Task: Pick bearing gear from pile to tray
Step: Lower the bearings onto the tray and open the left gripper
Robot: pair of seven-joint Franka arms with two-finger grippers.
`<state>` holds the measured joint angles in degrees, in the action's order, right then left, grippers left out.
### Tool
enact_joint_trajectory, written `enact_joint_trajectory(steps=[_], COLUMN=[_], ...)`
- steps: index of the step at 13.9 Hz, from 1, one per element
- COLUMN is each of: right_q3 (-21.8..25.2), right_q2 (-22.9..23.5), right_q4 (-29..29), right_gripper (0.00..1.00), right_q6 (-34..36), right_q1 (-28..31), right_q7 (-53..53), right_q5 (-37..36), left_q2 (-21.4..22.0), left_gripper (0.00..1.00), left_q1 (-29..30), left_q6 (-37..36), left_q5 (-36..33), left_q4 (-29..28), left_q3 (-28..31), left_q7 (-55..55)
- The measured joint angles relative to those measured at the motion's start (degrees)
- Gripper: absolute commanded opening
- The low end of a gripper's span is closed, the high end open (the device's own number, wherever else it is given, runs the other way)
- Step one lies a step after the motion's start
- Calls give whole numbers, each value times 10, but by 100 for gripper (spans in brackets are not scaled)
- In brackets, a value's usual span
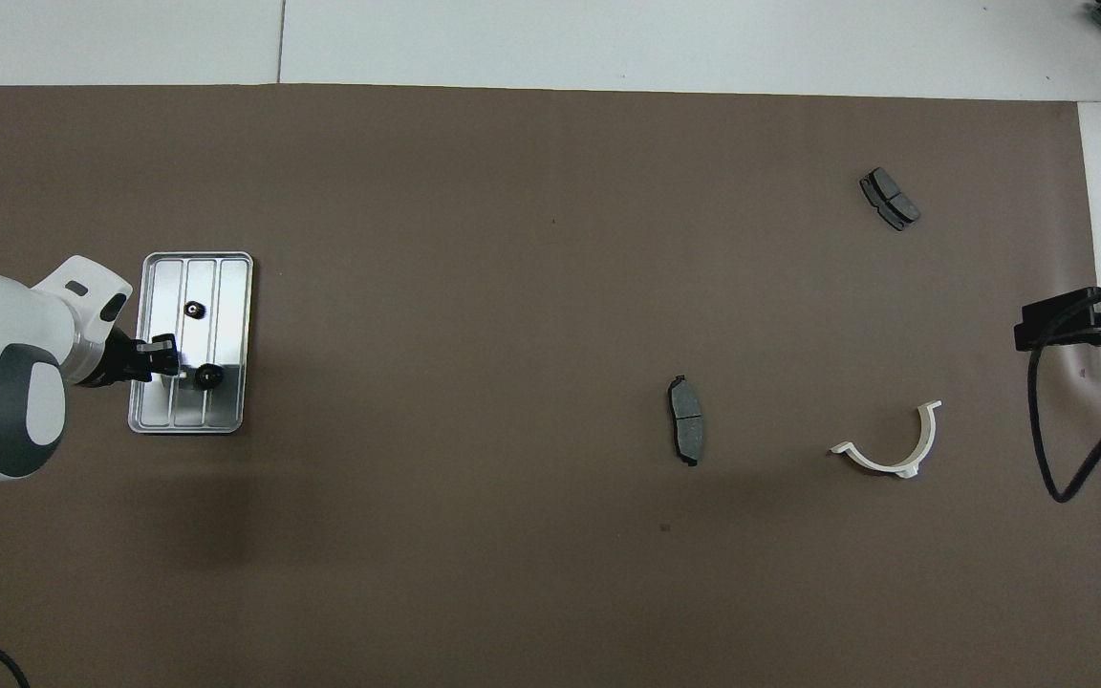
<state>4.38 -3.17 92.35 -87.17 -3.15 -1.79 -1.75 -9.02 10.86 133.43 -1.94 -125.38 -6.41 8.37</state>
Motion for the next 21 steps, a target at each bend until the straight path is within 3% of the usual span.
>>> enact_joint_trajectory(steps=[5, 8, 13, 18, 21], right_q3=[-4, -10, -11, -11, -11], right_q2=[0, 0, 0, 0, 0], right_q4=[0, 0, 0, 0, 0], right_gripper=[100, 100, 100, 100, 100], right_q6=[0, 0, 0, 0, 0], right_q1=[-6, -10, -10, -10, -10], right_q7=[0, 0, 0, 0, 0], right_q5=[0, 0, 0, 0, 0], left_q2=[3, 19, 55, 74, 106], left_gripper=[100, 100, 100, 100, 100], left_q1=[0, -1, -29, -99, -99], left_q6=[14, 7, -132, -197, -279], left_q5=[0, 0, 0, 0, 0], left_q4=[-7, 19, 82, 91, 143], left_q3=[-3, -6, -11, -14, -10], left_q7=[-3, -55, -174, -110, -103])
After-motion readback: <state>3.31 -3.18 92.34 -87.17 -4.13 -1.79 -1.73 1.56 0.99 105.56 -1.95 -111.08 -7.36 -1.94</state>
